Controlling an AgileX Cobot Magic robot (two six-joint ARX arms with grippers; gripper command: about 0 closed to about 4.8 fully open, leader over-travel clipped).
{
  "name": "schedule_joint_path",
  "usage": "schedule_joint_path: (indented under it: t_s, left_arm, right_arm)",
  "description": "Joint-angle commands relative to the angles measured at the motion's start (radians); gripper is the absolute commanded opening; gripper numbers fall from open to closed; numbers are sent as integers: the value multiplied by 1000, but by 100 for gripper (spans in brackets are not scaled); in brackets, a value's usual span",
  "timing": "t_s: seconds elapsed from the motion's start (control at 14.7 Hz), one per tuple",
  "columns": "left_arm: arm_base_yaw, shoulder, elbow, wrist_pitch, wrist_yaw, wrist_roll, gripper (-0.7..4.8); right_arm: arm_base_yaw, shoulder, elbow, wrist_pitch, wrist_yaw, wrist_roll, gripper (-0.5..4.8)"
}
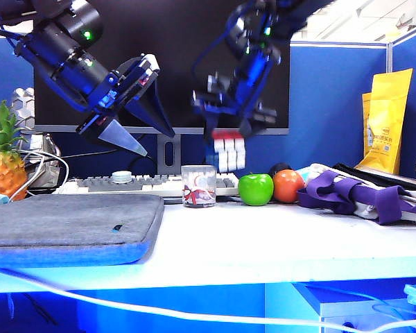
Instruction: Rotate the Rubik's Cube so that its red face is facing towards you.
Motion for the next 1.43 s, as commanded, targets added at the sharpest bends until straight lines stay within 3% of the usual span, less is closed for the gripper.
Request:
schedule_joint_path:
  t_s: [0.07, 0.41, 0.75, 0.95, 1.16, 1.29, 1.43]
  left_arm:
    - [0, -4, 6, 17, 24, 0, 395]
    - [0, -55, 6, 143, 91, -106, 395]
    - [0, -268, 6, 180, 90, -128, 395]
    - [0, -386, 6, 143, 23, -85, 395]
    - [0, -397, 4, 51, 37, -77, 396]
    - [-1, -398, -6, 42, 75, -80, 396]
    - [0, -405, -6, 53, 74, -78, 395]
  right_arm:
    - [3, -89, 8, 71, 1, -53, 80]
    - [2, -398, 8, 170, 39, -155, 43]
    - [8, -612, 8, -44, 55, -211, 54]
    - [75, -745, 7, -24, 117, -249, 52]
    - [191, -835, 7, -109, 317, -328, 53]
    - [280, -865, 4, -192, 362, -325, 53]
    - [365, -882, -52, -163, 441, -350, 50]
